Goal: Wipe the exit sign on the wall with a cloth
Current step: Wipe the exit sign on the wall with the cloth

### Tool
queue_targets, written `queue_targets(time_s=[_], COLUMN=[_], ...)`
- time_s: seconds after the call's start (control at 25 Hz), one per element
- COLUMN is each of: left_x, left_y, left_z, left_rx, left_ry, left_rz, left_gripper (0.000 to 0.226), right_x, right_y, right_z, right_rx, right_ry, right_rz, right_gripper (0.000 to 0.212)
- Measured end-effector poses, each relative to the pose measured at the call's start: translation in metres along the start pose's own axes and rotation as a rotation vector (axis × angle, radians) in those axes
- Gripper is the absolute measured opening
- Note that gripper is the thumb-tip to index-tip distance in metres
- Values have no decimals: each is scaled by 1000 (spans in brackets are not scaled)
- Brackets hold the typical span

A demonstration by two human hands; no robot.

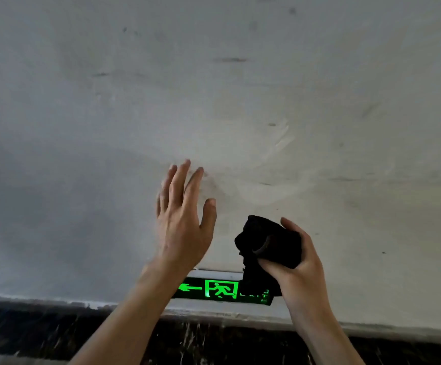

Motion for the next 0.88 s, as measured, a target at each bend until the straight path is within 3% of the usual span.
queue_targets(time_s=[0.12,0.32,0.48,0.72,0.8,0.88], left_x=[25,78,99,102,100,99], left_y=[25,59,75,78,76,76], left_z=[-1,-9,-21,-22,-21,-20], left_rx=[-112,-217,-302,-441,-452,-465], left_ry=[331,672,759,847,855,857], left_rz=[-151,-369,-454,-457,-438,-427], left_gripper=[56,61,64,65,64,63], right_x=[-52,-127,-161,-186,-204,-224], right_y=[-4,-4,37,144,175,200], right_z=[1,0,2,24,32,38], right_rx=[-7,-78,-72,27,106,230], right_ry=[-31,-146,-324,-957,-1046,-1023], right_rz=[-9,141,283,701,867,1030], right_gripper=[68,61,57,48,52,54])
Point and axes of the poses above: each hand's wrist, its own z-axis away from the middle knuckle, its own y-axis out of the palm, x = y × z, the point moved 6 cm from there along -z, towards the middle knuckle, and after that the axes turned 9 degrees about -x, right-handed, at the moved point
